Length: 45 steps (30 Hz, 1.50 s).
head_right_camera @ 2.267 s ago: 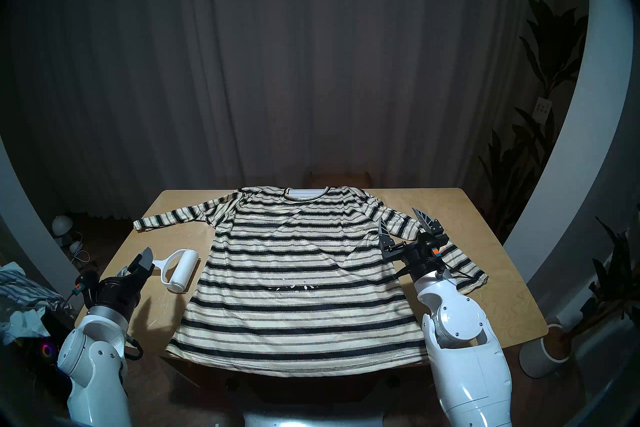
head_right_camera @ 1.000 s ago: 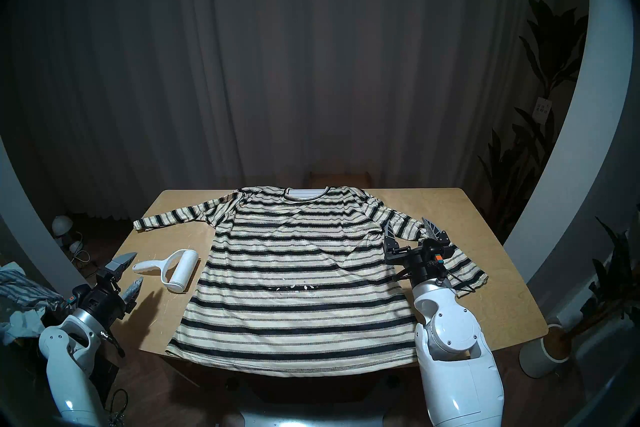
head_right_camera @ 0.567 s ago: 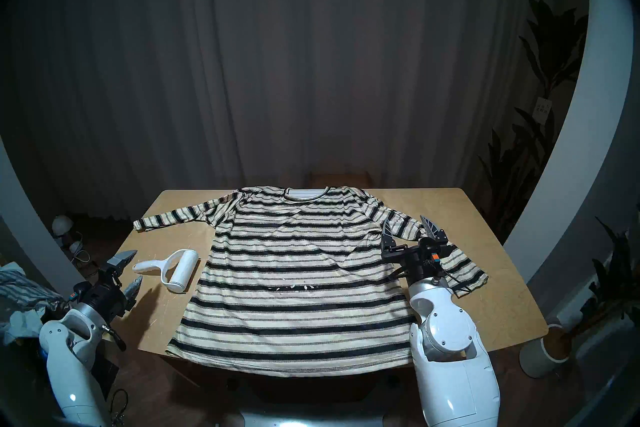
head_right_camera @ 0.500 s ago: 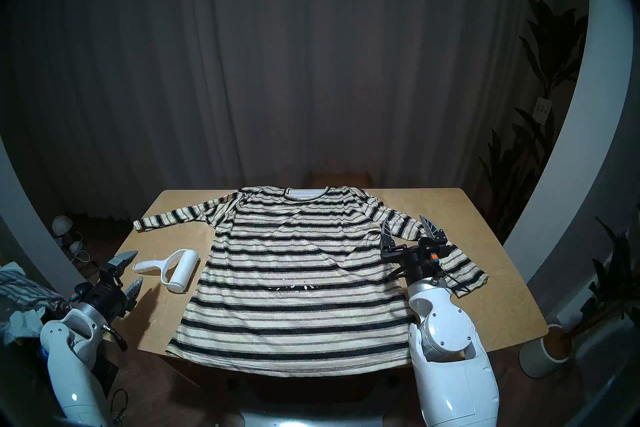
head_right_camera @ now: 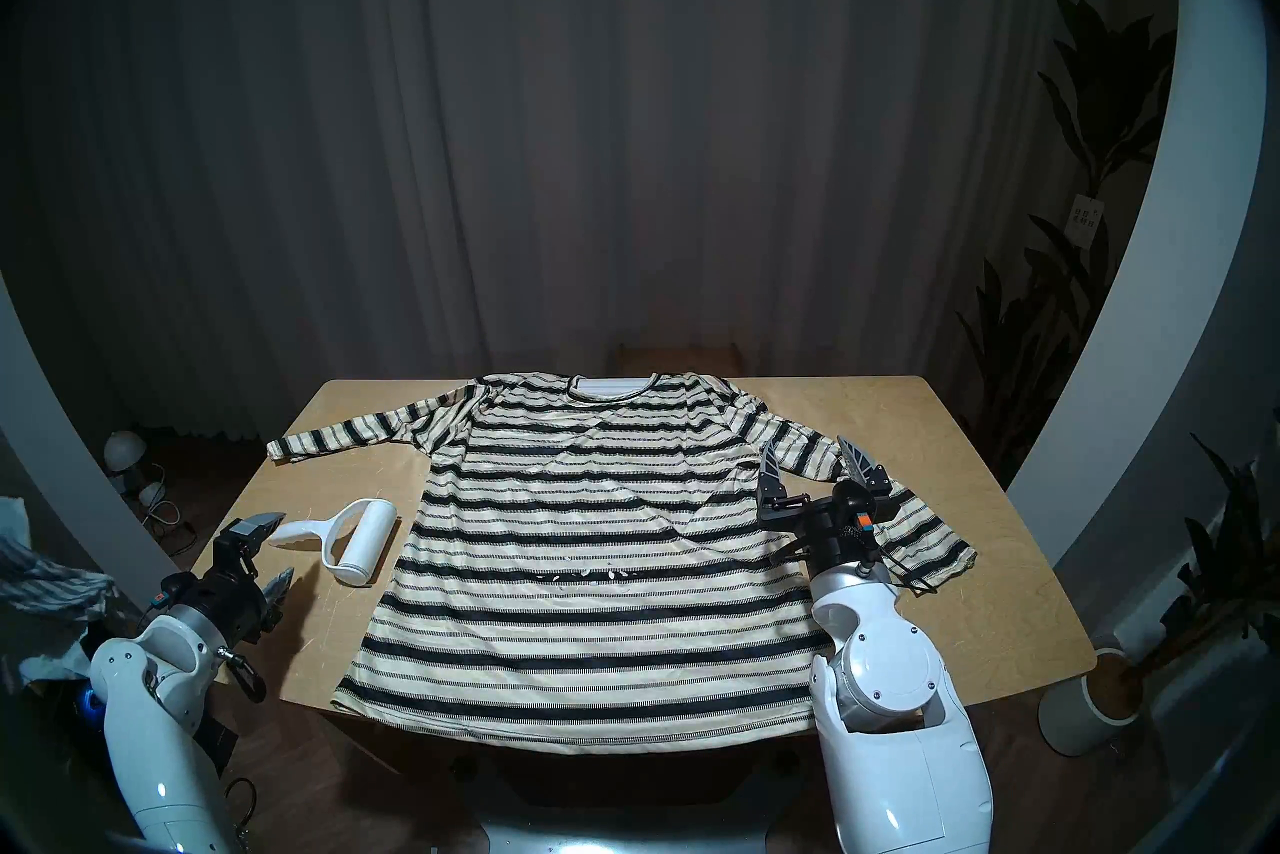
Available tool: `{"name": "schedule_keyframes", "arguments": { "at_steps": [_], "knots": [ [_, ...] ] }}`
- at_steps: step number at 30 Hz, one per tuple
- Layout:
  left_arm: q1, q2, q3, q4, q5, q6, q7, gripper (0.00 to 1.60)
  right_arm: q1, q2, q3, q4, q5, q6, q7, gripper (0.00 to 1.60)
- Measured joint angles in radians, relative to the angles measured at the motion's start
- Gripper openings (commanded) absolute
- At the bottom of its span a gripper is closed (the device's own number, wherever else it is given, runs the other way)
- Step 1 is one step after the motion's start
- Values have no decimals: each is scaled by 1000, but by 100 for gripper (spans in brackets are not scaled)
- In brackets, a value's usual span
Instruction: Use the fur roller to clean a top
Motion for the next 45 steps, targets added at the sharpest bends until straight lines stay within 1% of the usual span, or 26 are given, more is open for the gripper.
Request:
{"name": "schedule_keyframes", "arguments": {
  "at_steps": [6, 16, 30, 45],
  "knots": [
    [-29, 9, 23, 21, 0, -12, 36, 160, -6, -2, -4, -4, 4, -2, -6, 160],
    [-61, 18, 51, 45, 13, -38, 64, 160, -15, -3, -11, -10, -9, -4, -24, 160],
    [-72, 23, 61, 51, 36, -58, 65, 160, -16, 11, -12, -11, -27, -4, -29, 160],
    [-96, 29, 73, 81, 13, -53, 73, 160, -15, 19, -13, -11, -19, -4, -32, 160]
  ]
}}
